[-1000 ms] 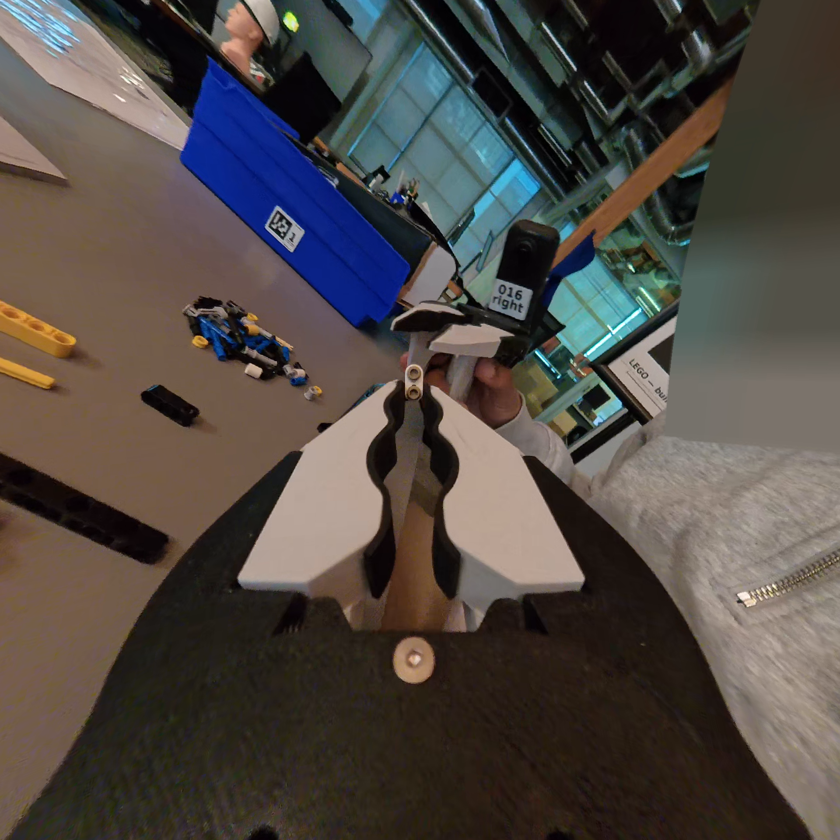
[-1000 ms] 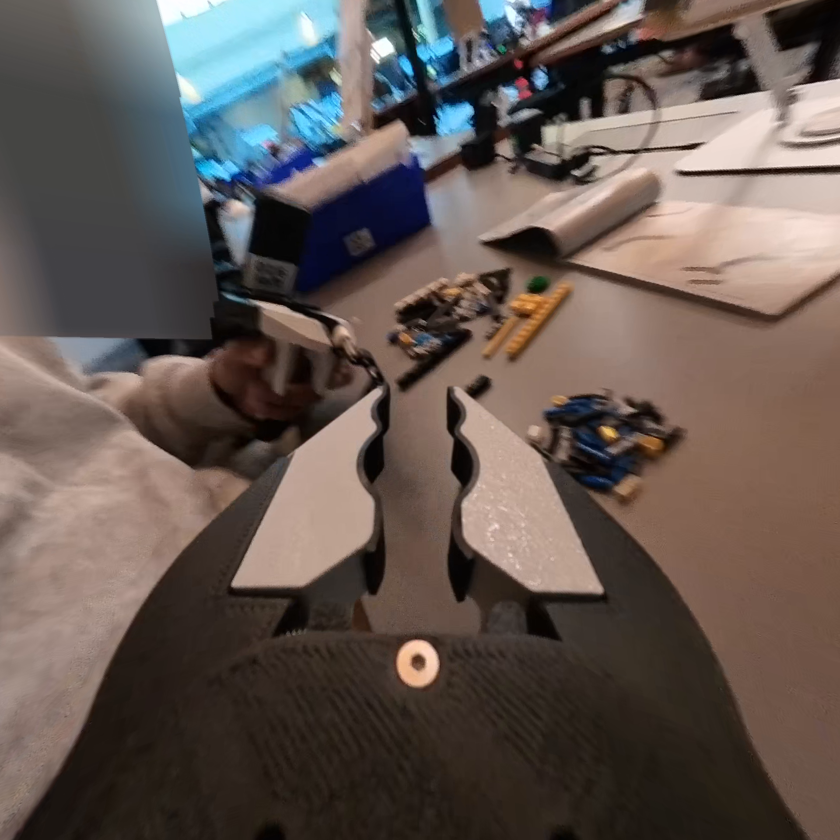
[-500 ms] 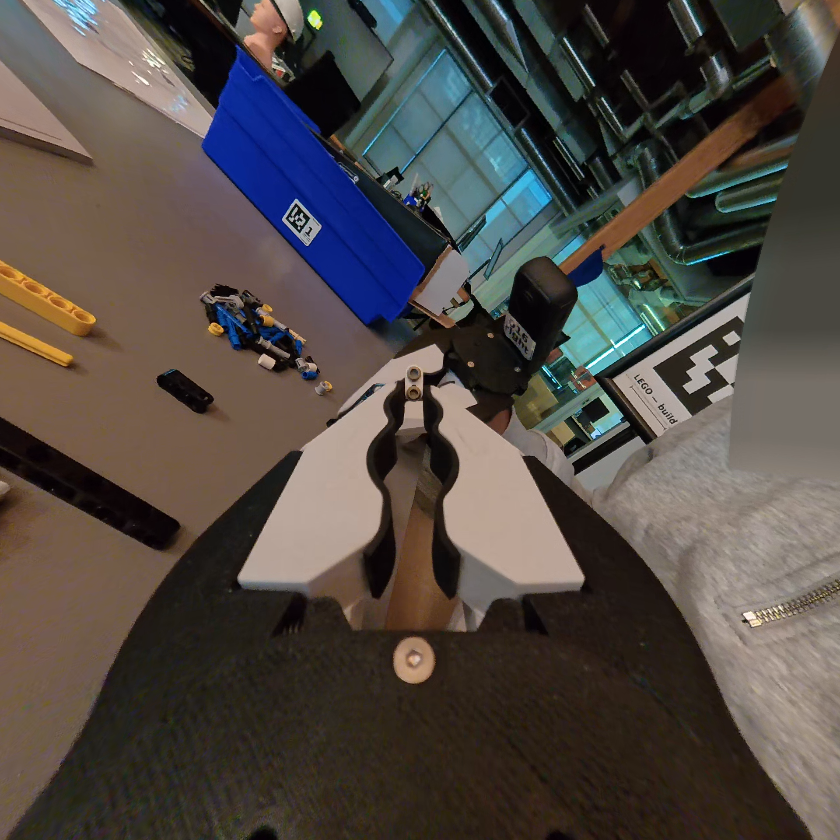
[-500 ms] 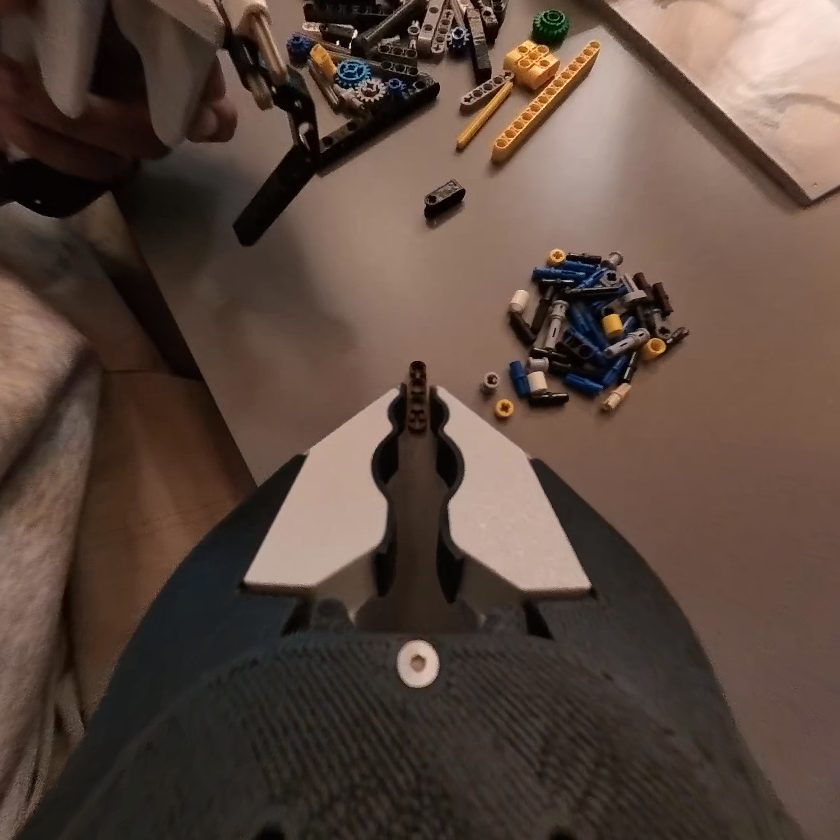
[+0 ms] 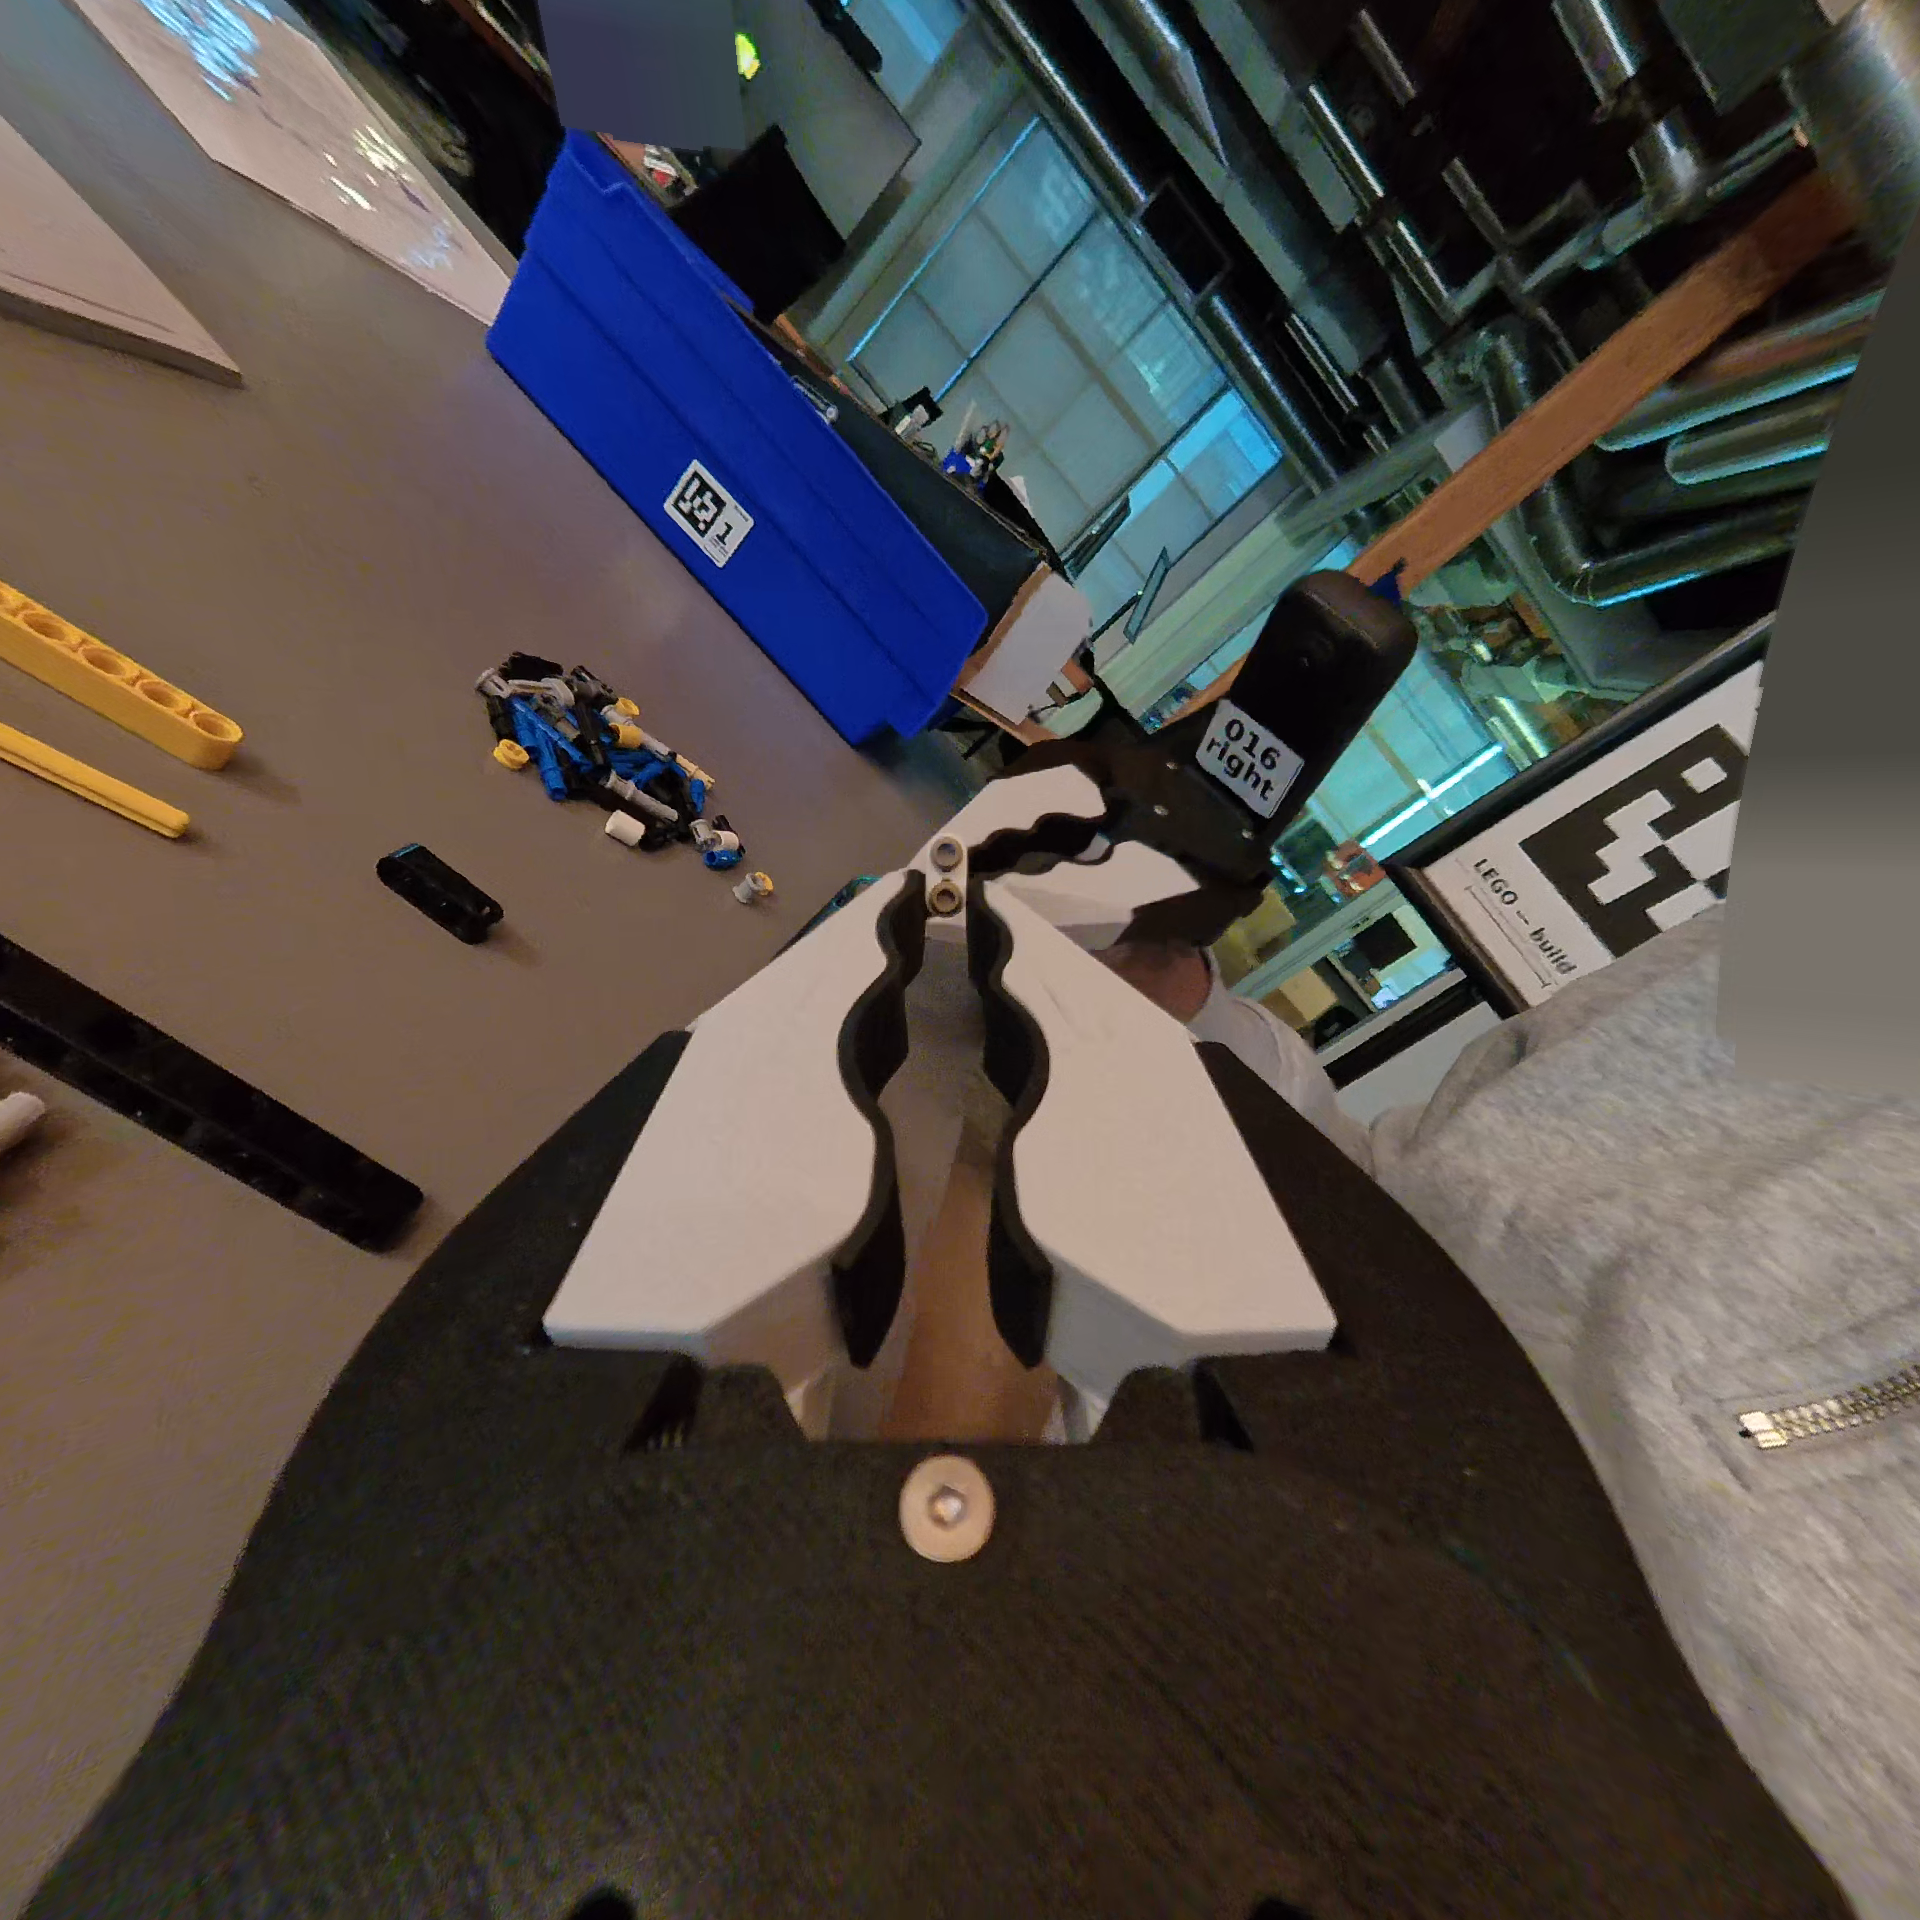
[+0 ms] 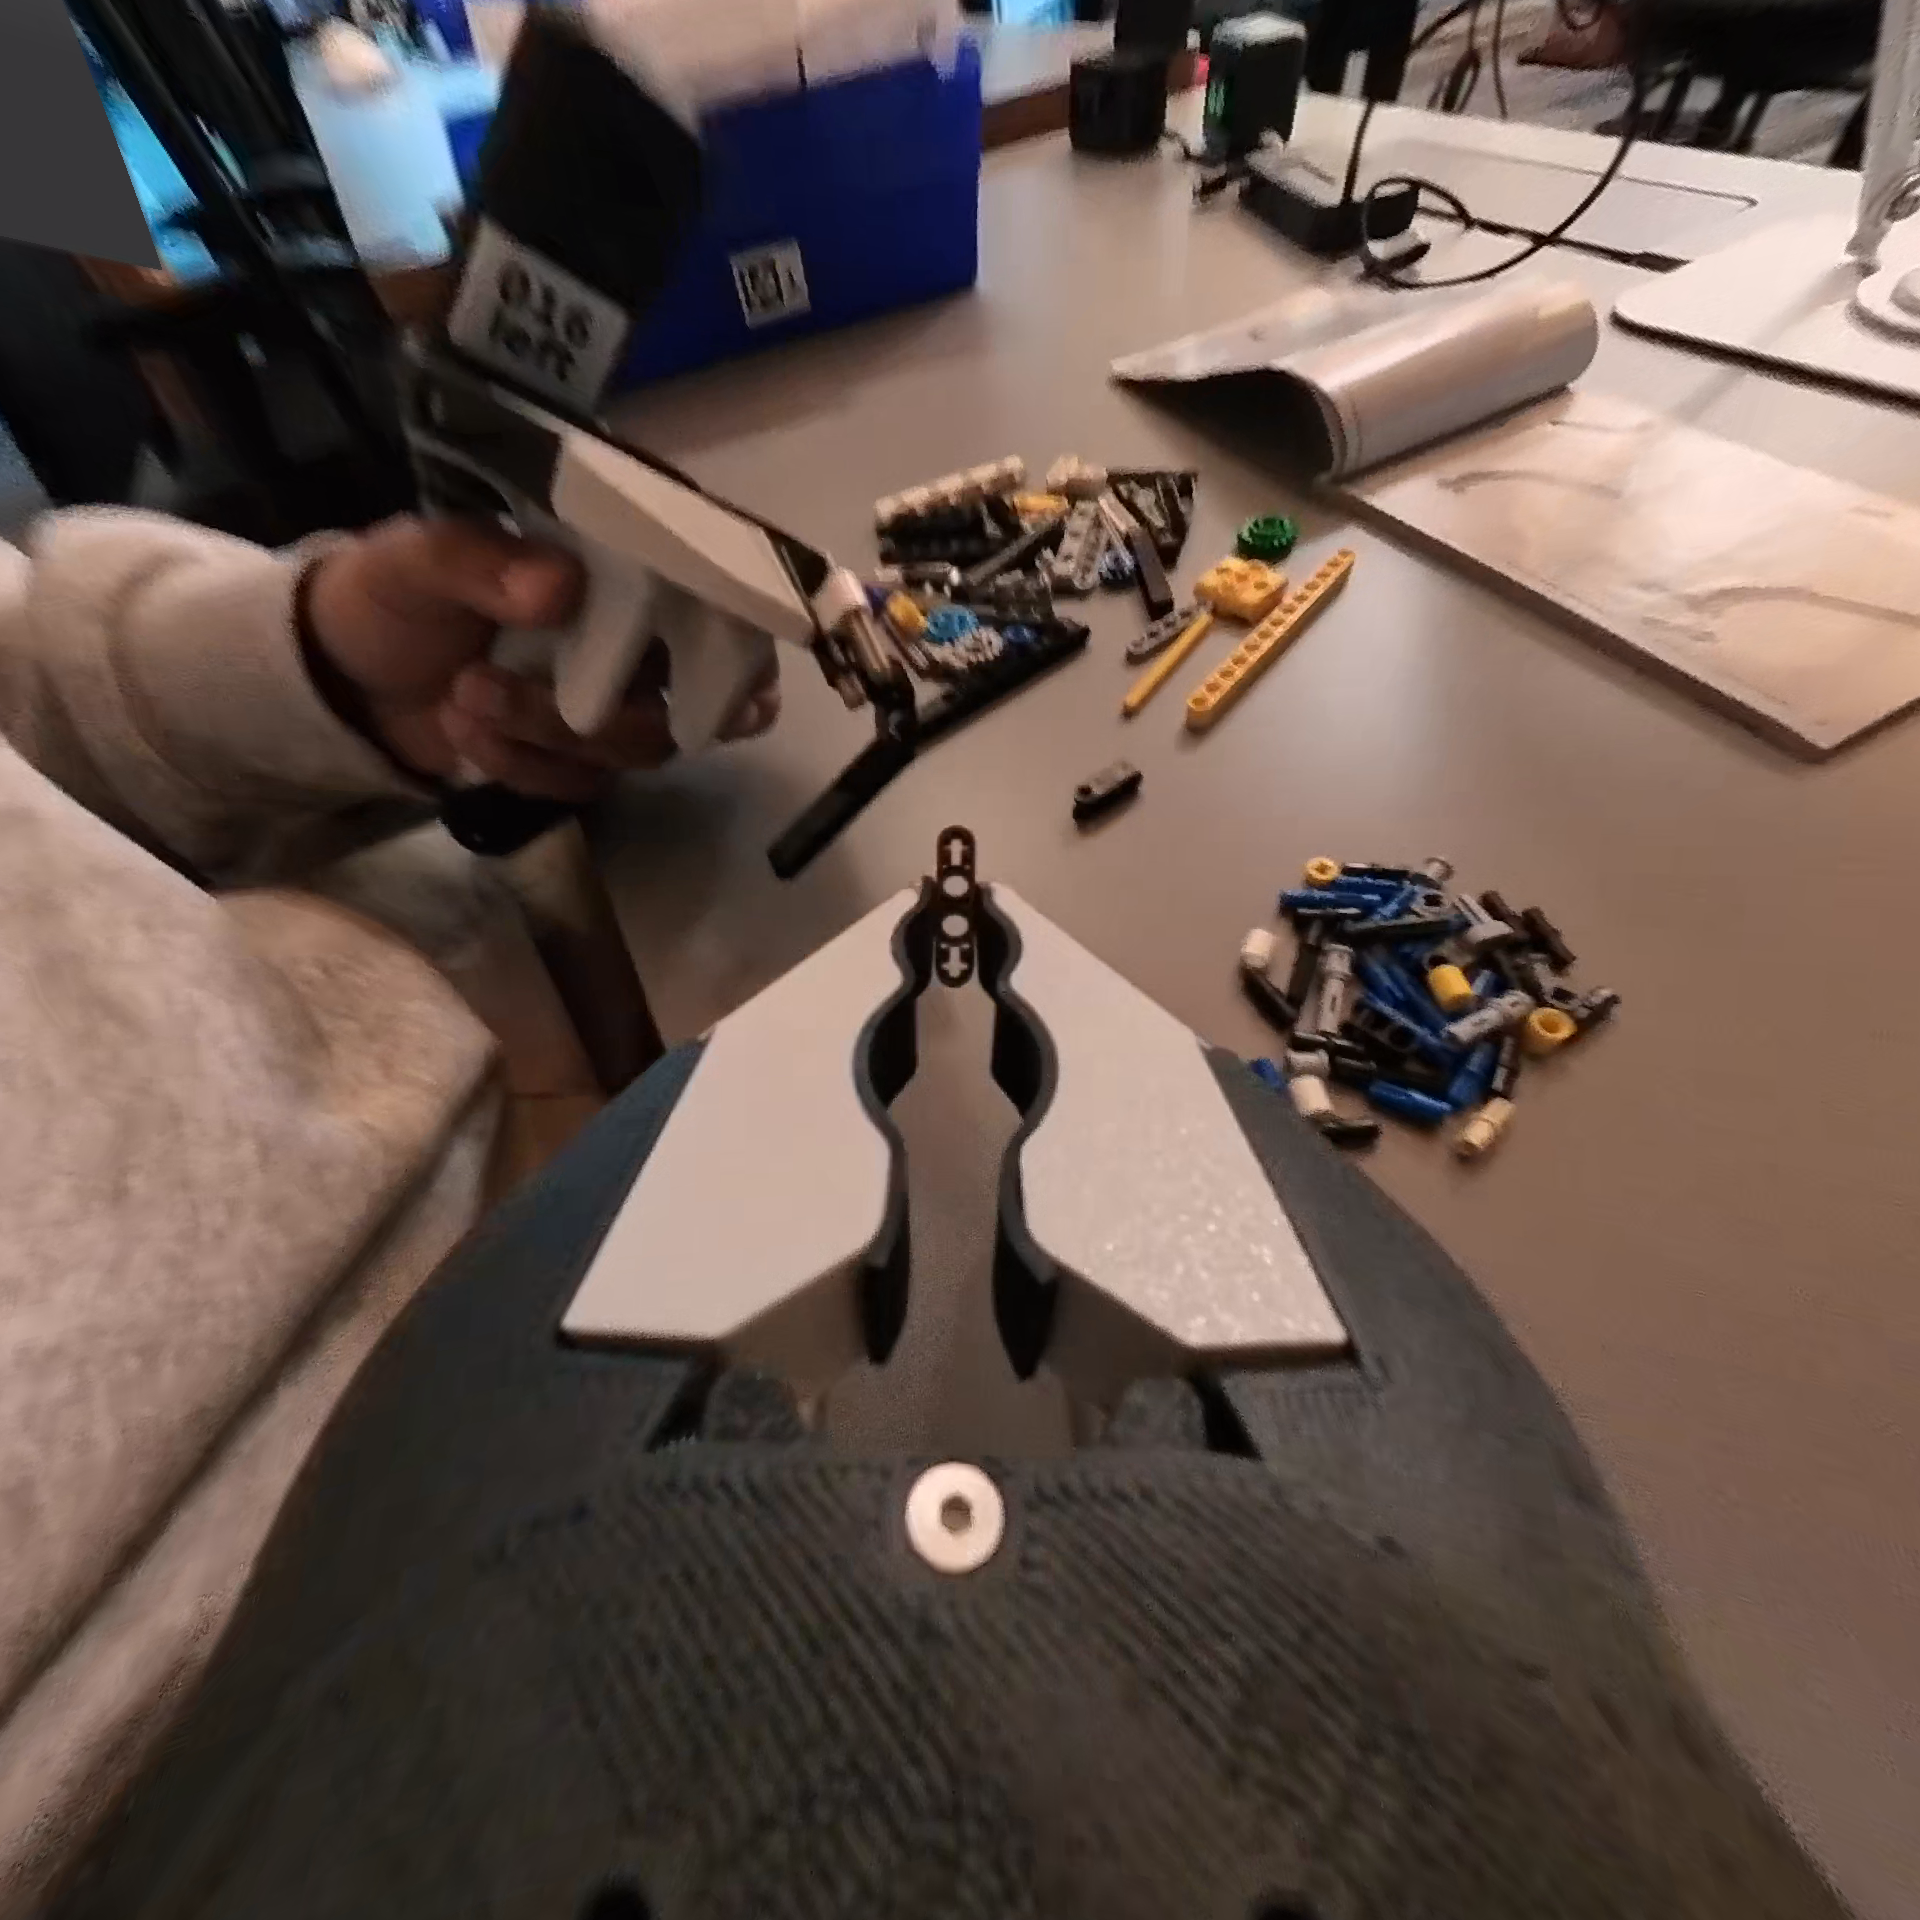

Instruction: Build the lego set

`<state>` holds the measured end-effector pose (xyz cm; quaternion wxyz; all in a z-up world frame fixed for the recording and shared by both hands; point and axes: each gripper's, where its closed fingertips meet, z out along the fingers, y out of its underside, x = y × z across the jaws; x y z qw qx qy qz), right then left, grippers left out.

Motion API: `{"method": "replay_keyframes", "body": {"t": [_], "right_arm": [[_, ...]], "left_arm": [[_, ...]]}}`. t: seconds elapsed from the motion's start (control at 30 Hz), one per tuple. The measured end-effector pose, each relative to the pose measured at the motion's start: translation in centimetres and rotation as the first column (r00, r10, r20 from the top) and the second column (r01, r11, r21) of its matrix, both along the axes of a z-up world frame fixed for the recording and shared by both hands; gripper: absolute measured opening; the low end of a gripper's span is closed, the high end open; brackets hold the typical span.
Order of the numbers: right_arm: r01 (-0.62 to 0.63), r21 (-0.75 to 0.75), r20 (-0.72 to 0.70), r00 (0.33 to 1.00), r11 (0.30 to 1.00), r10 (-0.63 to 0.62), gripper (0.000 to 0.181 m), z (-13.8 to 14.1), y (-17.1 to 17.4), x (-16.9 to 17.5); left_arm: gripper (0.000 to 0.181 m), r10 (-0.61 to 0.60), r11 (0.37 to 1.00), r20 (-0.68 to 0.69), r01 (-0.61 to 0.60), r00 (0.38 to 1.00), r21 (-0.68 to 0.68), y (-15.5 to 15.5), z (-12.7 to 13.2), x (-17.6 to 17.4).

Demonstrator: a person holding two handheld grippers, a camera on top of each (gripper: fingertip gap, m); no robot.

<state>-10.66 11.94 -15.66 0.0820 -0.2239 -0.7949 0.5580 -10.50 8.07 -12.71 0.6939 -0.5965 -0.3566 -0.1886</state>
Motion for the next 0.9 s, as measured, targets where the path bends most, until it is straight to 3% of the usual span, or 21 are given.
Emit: {"method": "replay_keyframes", "body": {"t": [0.03, 0.2, 0.37, 0.5, 0.9], "right_arm": [[-0.002, -0.059, 0.031, 1.000, 0.998, 0.004, 0.005, 0.6, -0.3, 0.1], [0.069, -0.341, 0.210, 0.978, 0.938, 0.004, 0.005, 3.0, -0.7, -0.4], [0.107, -0.373, 0.259, 0.966, 0.922, -0.007, 0.005, 2.9, -0.5, -0.9], [0.095, -0.327, 0.243, 0.970, 0.940, -0.014, 0.005, 2.2, -0.5, -0.8], [0.034, -0.331, 0.202, 0.979, 0.943, 0.035, 0.005, 2.4, -0.4, -0.3]], "left_arm": [[0.005, 0.012, 1.000, -0.029, -0.013, 1.000, -0.016, 0.0, 0.0, 0.0], [0.006, 0.082, 0.979, -0.285, -0.131, 0.955, -0.158, 0.0, 0.4, 0.0], [0.006, 0.110, 0.932, -0.494, -0.262, 0.863, -0.250, -0.1, 0.9, -0.1], [0.006, 0.102, 0.915, -0.537, -0.291, 0.837, -0.281, -0.1, 0.8, -0.2], [0.006, 0.094, 0.925, -0.500, -0.261, 0.861, -0.275, -0.3, 0.7, -0.2]]}}
